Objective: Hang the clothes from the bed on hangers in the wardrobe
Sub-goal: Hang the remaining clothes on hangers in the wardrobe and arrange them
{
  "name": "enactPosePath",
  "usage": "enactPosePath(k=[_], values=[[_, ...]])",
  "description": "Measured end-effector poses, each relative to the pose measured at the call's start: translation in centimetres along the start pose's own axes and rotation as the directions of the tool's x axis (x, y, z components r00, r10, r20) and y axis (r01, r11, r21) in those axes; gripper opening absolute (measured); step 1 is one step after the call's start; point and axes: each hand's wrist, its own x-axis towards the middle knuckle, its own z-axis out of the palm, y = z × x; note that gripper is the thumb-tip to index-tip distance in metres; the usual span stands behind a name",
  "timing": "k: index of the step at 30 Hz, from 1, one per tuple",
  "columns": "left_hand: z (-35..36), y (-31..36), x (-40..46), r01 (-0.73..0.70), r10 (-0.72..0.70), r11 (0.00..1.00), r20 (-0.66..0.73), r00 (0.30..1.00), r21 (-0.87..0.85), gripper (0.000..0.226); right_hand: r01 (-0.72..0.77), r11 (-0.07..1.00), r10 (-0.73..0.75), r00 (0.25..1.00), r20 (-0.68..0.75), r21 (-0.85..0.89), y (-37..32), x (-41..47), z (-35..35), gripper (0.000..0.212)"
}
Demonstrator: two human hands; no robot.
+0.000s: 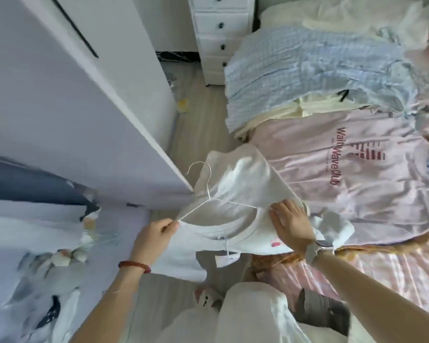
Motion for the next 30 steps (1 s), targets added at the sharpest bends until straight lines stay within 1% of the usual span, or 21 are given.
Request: enactPosePath(k=[3, 5, 7, 8, 9, 10, 12, 13, 15, 16, 19, 22, 24, 25, 26, 28, 30], values=[[-3.9, -6.4, -4.0, 0.081, -0.091, 0.994, -0.158, 0.983, -0.073, 0.038, 0.229, 0.972, -0.233, 0.968, 0.088, 0.058, -6.5, -0.2, 2.5, 0.03], [-5.9, -10.2, -6.6, 0.13, -0.163, 0.981, -0.257, 0.952, -0.141, 0.043, 0.327, 0.94, -0.338, 0.933, 0.122, 0.102, -11.2, -0.1, 4.1, 0.029], [-7.5, -13.3, -9.1, 0.158, -0.233, 0.96, -0.352, 0.906, -0.231, 0.031, 0.399, 0.908, -0.414, 0.902, 0.125, 0.125, -15.8, 0.3, 5.2, 0.024], [-8.2, -14.8, -10.3, 0.16, -0.263, 0.95, -0.413, 0.872, -0.268, 0.025, 0.444, 0.885, -0.46, 0.879, 0.126, 0.139, -17.9, 0.4, 5.6, 0.021], [-9.1, -15.8, -11.4, 0.155, -0.286, 0.944, -0.487, 0.825, -0.292, 0.022, 0.495, 0.856, -0.513, 0.85, 0.124, 0.149, -20.0, 0.6, 5.9, 0.019], [-10.1, -16.9, -12.4, 0.141, -0.292, 0.946, -0.57, 0.768, -0.293, 0.023, 0.546, 0.822, -0.566, 0.815, 0.123, 0.159, -22.1, 0.8, 6.2, 0.018], [-12.3, -18.8, -13.8, 0.132, -0.258, 0.965, -0.713, 0.652, -0.228, 0.035, 0.622, 0.759, -0.647, 0.752, 0.122, 0.194, -26.2, 1.3, 6.3, 0.02], [-13.7, -20.0, -14.5, 0.164, -0.263, 0.965, -0.763, 0.591, -0.206, 0.036, 0.664, 0.717, -0.693, 0.713, 0.112, 0.212, -28.6, 1.6, 6.5, 0.024], [-16.7, -22.1, -15.7, 0.25, -0.315, 0.944, -0.81, 0.494, -0.215, 0.032, 0.747, 0.628, -0.774, 0.628, 0.081, 0.218, -33.4, 2.4, 6.7, 0.03], [-18.3, -23.1, -16.3, 0.261, -0.332, 0.936, -0.832, 0.444, -0.235, 0.03, 0.785, 0.579, -0.812, 0.58, 0.064, 0.22, -35.8, 2.8, 6.6, 0.031], [-22.8, -24.9, -18.7, 0.22, -0.346, 0.931, -0.894, 0.283, -0.291, 0.036, 0.867, 0.435, -0.894, 0.449, -0.004, 0.242, -42.6, 3.7, 6.2, 0.032], [-26.7, -25.8, -21.2, 0.222, -0.396, 0.906, -0.906, 0.15, -0.36, 0.036, 0.903, 0.341, -0.921, 0.376, -0.1, 0.261, -48.6, 3.7, 5.6, 0.032], [-29.1, -26.0, -22.5, 0.267, -0.443, 0.872, -0.893, 0.077, -0.409, 0.03, 0.91, 0.314, -0.911, 0.369, -0.183, 0.272, -52.3, 3.6, 5.7, 0.036], [-30.1, -25.9, -23.0, 0.275, -0.44, 0.869, -0.896, 0.052, -0.411, 0.033, 0.905, 0.307, -0.902, 0.375, -0.214, 0.293, -54.1, 3.7, 5.8, 0.038], [-31.2, -25.6, -23.4, 0.272, -0.405, 0.883, -0.914, 0.032, -0.382, 0.04, 0.891, 0.309, -0.888, 0.395, -0.234, 0.332, -55.9, 3.7, 5.9, 0.037], [-33.2, -24.4, -24.2, 0.264, -0.256, 0.931, -0.967, -0.016, -0.251, 0.051, 0.809, 0.359, -0.843, 0.495, -0.21, 0.466, -59.4, 4.0, 6.0, 0.031], [-35.1, -22.9, -24.8, 0.307, -0.084, 0.946, -0.993, -0.083, -0.106, 0.051, 0.712, 0.416, -0.8, 0.582, -0.145, 0.565, -62.8, 4.5, 6.0, 0.028]])
